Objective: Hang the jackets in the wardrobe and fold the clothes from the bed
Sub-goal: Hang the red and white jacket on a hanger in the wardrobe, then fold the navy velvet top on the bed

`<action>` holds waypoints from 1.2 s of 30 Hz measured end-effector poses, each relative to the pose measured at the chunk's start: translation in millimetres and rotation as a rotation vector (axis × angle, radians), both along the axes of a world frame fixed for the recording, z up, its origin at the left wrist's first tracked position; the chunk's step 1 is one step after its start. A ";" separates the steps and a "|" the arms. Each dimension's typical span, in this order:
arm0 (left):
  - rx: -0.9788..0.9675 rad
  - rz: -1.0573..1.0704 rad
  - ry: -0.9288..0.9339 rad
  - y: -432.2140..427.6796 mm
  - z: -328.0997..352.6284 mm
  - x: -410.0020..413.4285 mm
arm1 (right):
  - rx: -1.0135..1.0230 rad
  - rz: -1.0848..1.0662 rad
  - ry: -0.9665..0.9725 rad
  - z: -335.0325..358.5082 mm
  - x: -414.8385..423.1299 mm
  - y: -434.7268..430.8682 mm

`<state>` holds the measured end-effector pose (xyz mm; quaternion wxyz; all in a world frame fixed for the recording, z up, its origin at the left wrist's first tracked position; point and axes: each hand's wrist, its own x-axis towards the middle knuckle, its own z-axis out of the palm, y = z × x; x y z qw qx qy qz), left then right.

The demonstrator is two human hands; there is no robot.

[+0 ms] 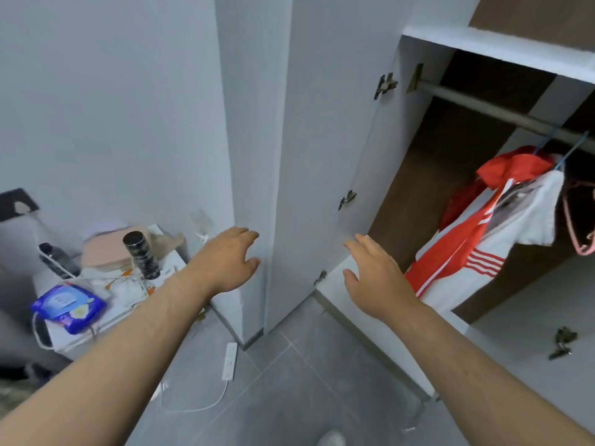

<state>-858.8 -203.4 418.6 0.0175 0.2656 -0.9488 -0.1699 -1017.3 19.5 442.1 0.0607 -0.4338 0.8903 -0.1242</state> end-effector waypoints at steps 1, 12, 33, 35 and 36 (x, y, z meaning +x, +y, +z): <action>0.002 0.017 -0.005 -0.5 -3.8 19.3 | 0.003 0.021 -0.010 -2.0 13.1 -3.8; 0.009 0.519 0.017 -7.0 7.3 246.6 | -0.036 0.397 -0.026 8.9 128.8 -75.3; 0.233 1.405 0.038 250.9 -31.1 552.4 | 0.045 1.167 -0.172 -41.3 393.5 -65.6; 0.220 1.447 0.060 259.3 -33.8 577.3 | 0.064 1.231 -0.169 -39.4 420.6 -70.4; 0.220 1.467 0.055 260.3 -34.0 588.6 | 0.068 1.256 -0.157 -38.7 433.7 -74.9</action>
